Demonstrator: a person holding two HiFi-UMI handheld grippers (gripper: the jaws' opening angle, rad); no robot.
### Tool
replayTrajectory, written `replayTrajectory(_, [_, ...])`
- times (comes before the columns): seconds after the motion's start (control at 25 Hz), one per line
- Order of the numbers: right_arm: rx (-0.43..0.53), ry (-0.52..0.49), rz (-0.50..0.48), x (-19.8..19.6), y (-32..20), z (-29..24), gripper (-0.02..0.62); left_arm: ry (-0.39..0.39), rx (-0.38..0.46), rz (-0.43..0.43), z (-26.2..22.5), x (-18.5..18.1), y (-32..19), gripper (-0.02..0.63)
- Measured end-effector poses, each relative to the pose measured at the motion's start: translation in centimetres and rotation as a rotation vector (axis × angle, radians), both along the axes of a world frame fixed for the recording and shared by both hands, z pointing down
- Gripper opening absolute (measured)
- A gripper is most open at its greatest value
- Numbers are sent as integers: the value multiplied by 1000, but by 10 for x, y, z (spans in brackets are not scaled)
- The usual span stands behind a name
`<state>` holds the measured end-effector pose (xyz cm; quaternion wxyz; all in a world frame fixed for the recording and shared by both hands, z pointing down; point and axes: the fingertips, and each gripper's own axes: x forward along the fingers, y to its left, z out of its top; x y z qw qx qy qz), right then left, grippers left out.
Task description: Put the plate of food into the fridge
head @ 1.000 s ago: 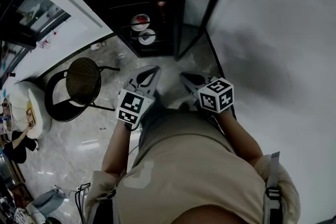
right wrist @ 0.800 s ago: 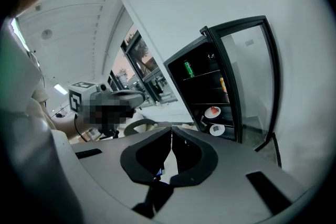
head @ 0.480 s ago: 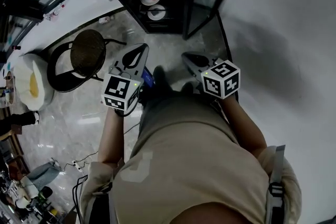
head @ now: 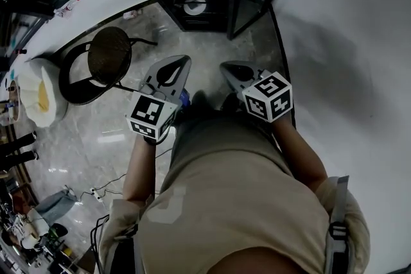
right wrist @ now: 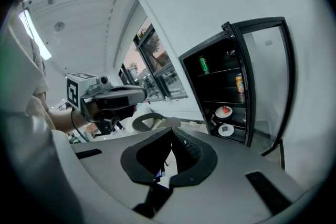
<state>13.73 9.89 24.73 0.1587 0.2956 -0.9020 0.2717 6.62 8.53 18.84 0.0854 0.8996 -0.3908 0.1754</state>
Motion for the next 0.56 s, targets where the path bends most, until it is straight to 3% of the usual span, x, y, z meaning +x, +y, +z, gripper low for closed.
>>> replayTrajectory(0.32, [-13, 32, -21, -22, -4, 11, 23, -11, -36, 30, 17, -5, 9, 9])
replayTrajectory(0.56, [22, 63, -12, -51, -8, 9, 23, -10, -20, 28, 15, -36, 7, 9])
